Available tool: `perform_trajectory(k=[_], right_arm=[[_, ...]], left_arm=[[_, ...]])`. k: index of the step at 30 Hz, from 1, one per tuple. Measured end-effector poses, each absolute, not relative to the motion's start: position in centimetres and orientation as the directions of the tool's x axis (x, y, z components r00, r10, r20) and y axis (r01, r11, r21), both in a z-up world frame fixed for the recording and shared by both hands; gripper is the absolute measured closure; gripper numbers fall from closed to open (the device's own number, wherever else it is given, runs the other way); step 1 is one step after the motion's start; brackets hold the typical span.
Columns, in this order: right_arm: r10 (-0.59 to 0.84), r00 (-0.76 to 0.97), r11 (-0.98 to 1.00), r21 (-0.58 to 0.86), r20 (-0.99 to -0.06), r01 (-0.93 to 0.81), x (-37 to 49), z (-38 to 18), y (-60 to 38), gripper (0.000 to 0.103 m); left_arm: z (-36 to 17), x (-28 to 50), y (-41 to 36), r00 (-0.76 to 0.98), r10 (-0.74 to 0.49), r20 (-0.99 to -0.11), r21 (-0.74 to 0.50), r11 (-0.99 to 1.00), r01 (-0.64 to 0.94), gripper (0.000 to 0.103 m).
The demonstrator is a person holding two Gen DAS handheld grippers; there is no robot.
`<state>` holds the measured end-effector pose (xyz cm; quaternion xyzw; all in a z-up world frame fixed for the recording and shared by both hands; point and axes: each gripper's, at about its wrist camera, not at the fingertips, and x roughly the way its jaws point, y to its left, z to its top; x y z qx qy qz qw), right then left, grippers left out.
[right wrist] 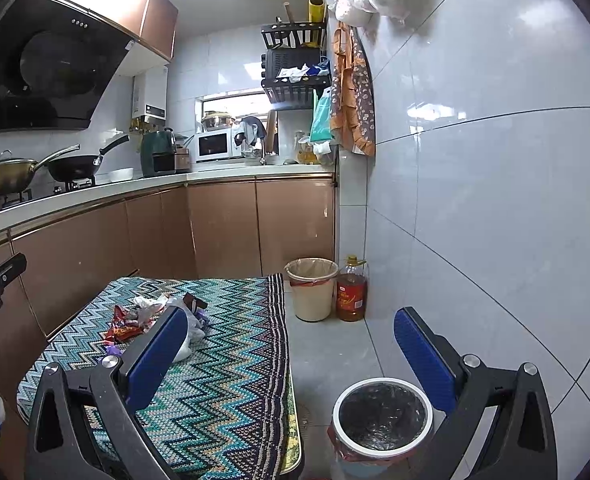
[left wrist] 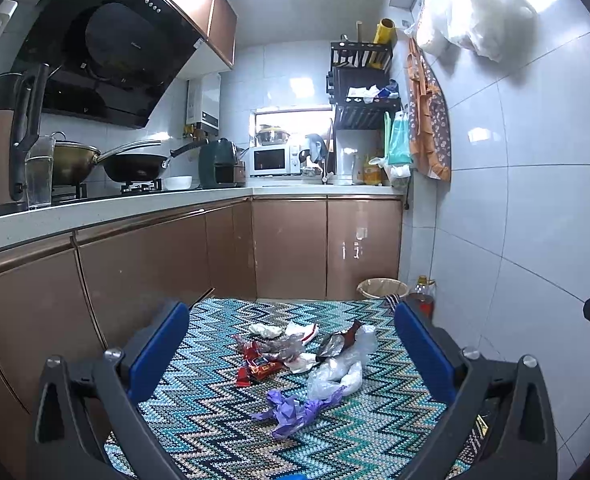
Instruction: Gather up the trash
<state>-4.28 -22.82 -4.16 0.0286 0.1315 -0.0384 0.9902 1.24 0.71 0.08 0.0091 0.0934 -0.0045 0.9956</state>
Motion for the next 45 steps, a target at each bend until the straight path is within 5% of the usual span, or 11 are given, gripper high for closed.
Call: perform_trajectory(k=[31,41,45], right_arm=[[-0.021,0.967,0.999,0.040,-0.252,0.032,-3.8,-3.5,-21.9,0.000],[0.138,0.925,0.989,0.103,-0.353,-0.108,0.9,-5.7,-20.5,0.001],[0.206,0.887,0.977,0.138,-0.413,-0.163,3.7,-7.1,-19.5,0.016]], left_arm=[[0.5,1.4,2.6,0.990,-0.008,-0.144,-0.004,1.000,0.008,0.000],[-2.0,5.9,6.3,0.954,-0.051,-0.297,-0.062,0.997,0.035,0.000],[-4.2,7.6,6.9,0.925,-0.142,-0.352,-0.075,0.990,0.123,0.001]])
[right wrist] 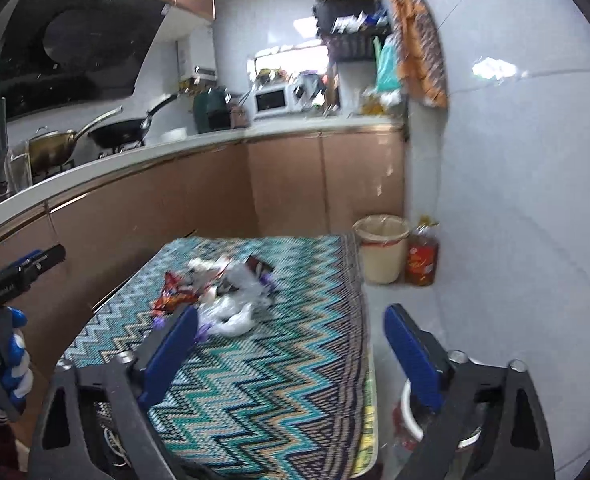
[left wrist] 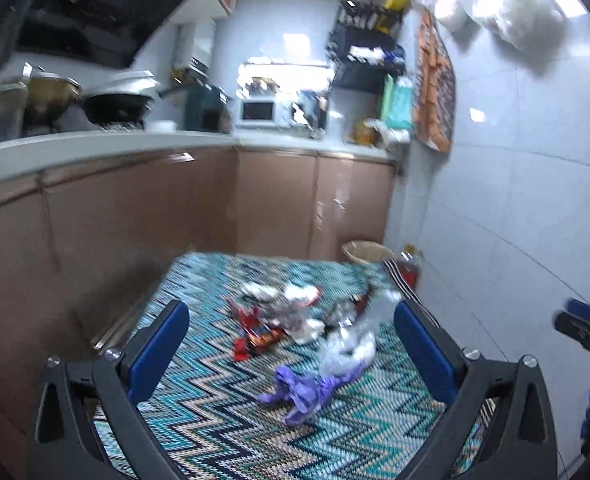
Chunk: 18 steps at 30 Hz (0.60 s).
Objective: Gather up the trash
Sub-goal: 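Grasp the purple glove with the left tool while the right tool grasps the clear plastic bag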
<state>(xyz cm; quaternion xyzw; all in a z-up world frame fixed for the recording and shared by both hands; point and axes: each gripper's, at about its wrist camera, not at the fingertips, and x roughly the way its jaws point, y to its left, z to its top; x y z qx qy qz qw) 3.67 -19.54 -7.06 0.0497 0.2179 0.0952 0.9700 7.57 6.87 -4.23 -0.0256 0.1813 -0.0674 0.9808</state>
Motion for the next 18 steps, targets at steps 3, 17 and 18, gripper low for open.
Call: perform_trajectory(k=[3,17,18], right_arm=[[0.250,0.855,0.967,0.166,-0.455,-0.195,5.9,-8.2,-18.8,0.032],[0.453,0.641,0.892,0.313,-0.620,-0.327,15.2,-15.1,-14.1,0.045],[0.455,0.632,0.890,0.317,-0.627,-0.327,15.8,-15.4,-14.0,0.046]], left_arm=[[-6.3,8.4,6.9,0.897,-0.203,-0.393,-0.063,0.979,0.194,0.001],[-14.9,16.3,8.9,0.695,-0.348,-0.629,-0.261,0.937,0.233,0.005],[-15.3,17.0,8.9,0.684,-0.351,-0.640,-0.269,0.935,0.229,0.009]])
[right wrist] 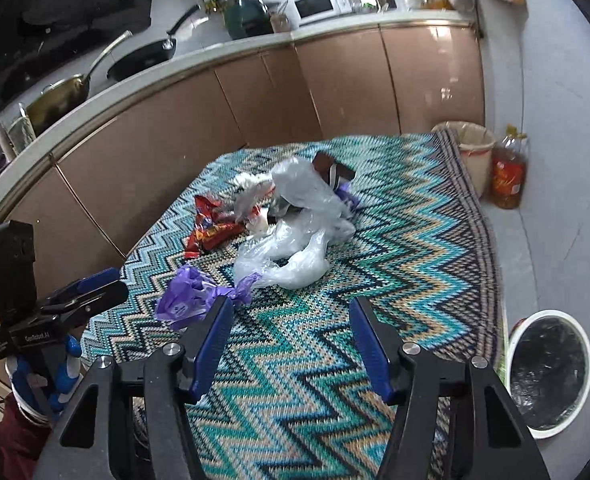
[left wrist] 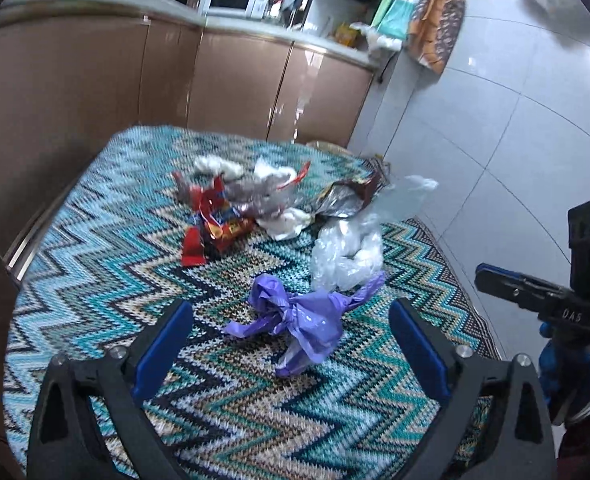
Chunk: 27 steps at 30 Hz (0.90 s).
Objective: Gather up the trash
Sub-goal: 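Grasp the purple glove with the left tool while the right tool grasps the clear plastic bag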
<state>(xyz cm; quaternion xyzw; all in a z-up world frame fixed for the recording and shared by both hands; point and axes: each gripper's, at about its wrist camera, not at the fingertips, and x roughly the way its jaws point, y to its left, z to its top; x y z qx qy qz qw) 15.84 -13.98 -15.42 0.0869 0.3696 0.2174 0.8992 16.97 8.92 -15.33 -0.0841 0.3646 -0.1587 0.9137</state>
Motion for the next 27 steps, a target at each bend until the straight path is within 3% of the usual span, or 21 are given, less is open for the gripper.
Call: perform_trajectory(k=[4,9,13,19,27], right_arm=[[0.457,0.613,0.889,0.328,-0.644,-0.319,18.0,-16.4,-13.8,0.046],[0.458,0.593,0.889,0.332,-0.662,-0.316,20.1,-17.4,-13.6,0.046],[0.463,0.584,0.886,0.338,-0.667,-0.317,21.5,-18.1,-13.4,0.046],[0.477,0.569,0.879,0.355,-0.670,-0.319,23.5,-18.8,-13.1,0.046],[0.512,0.535,0.859,0.409,-0.673,-0.308,26.7,-20.3,-12.2,0.049]], left_arm=[[-17.4,19.9,9.1,0.604,-0.403,-0.688,-0.351,0.913,0.209,0.031],[-19.5,22.2,9.2,0.527,-0.448,-0.722,-0.421,0.889,0.179,0.045],[-21.0,23.5,9.7,0.479,-0.470,-0.741,-0.467,0.874,0.136,0.070],[-21.8,23.8,11.9,0.479,-0.527,-0.702,-0.555,0.826,0.097,0.079],[-21.1,23.2,13.9,0.532,-0.555,-0.639,-0.603,0.791,0.100,0.080]])
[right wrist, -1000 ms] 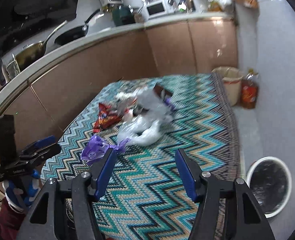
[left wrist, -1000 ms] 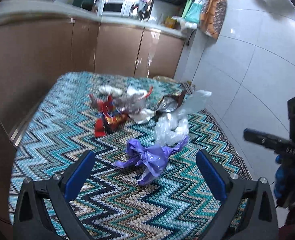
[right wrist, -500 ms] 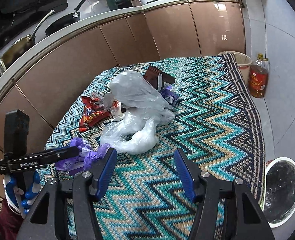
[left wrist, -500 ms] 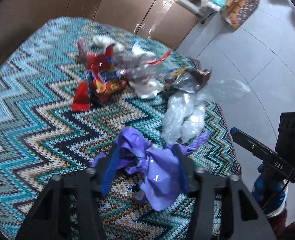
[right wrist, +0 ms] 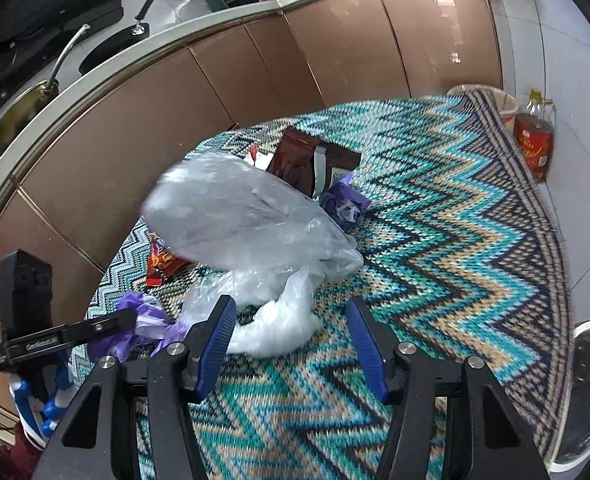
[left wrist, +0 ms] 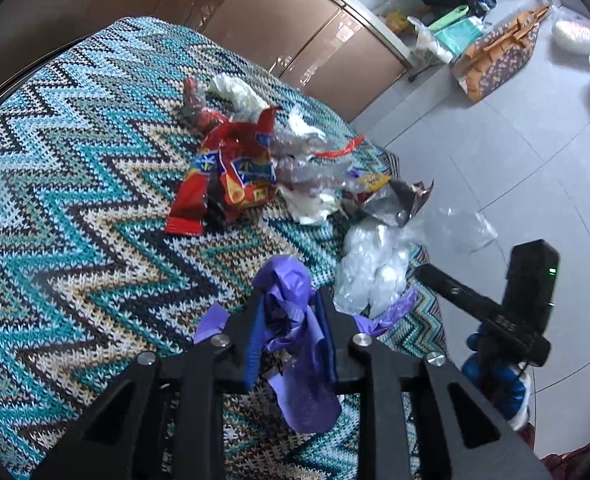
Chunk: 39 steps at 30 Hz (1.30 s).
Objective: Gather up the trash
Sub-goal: 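Grasp the purple glove with the left tool while the right tool grasps the clear plastic bag, then carry both items over the white bin and open both tools to drop them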
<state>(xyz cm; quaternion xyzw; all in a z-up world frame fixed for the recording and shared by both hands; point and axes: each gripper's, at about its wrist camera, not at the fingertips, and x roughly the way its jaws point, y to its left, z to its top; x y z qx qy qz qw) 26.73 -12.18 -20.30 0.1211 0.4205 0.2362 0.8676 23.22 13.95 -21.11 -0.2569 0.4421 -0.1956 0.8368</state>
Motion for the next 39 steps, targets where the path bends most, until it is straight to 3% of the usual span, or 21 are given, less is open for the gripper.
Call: perform_trajectory(k=[3,5,8,27,34,39], right_arm=[[0.535,0.502,0.844,0.450,-0.680,-0.290,27.8,-21.6,-11.8,0.056],[0.550,0.480,0.834,0.473,-0.683,-0.284,28.3,-22.4,-11.5,0.067],[0.553,0.479,0.832,0.476,-0.681,-0.284,28.2,-22.8,-11.4,0.072],[0.467,0.662,0.873,0.427,-0.587,-0.237,17.3,-16.7,-18.5,0.073],[0.372,0.744,0.900,0.414,-0.555,-0.141,12.5,-15.9,-24.9,0.073],[0.189,0.807,0.944,0.329,-0.559,0.006,9.0,-15.7,-31.4,0.073]], left_arm=[[-21.2,22.7,15.2,0.549,-0.551,-0.628,-0.601,0.792,0.107,0.080],[-20.7,22.5,15.3,0.559,-0.547,-0.623,-0.599,0.793,0.108,0.080],[-20.0,21.7,16.2,0.572,-0.539,-0.619,-0.595,0.797,0.106,0.080],[-12.1,13.8,14.7,0.670,-0.502,-0.547,-0.523,0.830,0.196,0.080],[-9.2,13.8,6.5,0.627,-0.550,-0.551,-0.461,0.827,0.321,0.080],[-8.4,15.5,-2.8,0.534,-0.614,-0.581,-0.406,0.787,0.464,0.080]])
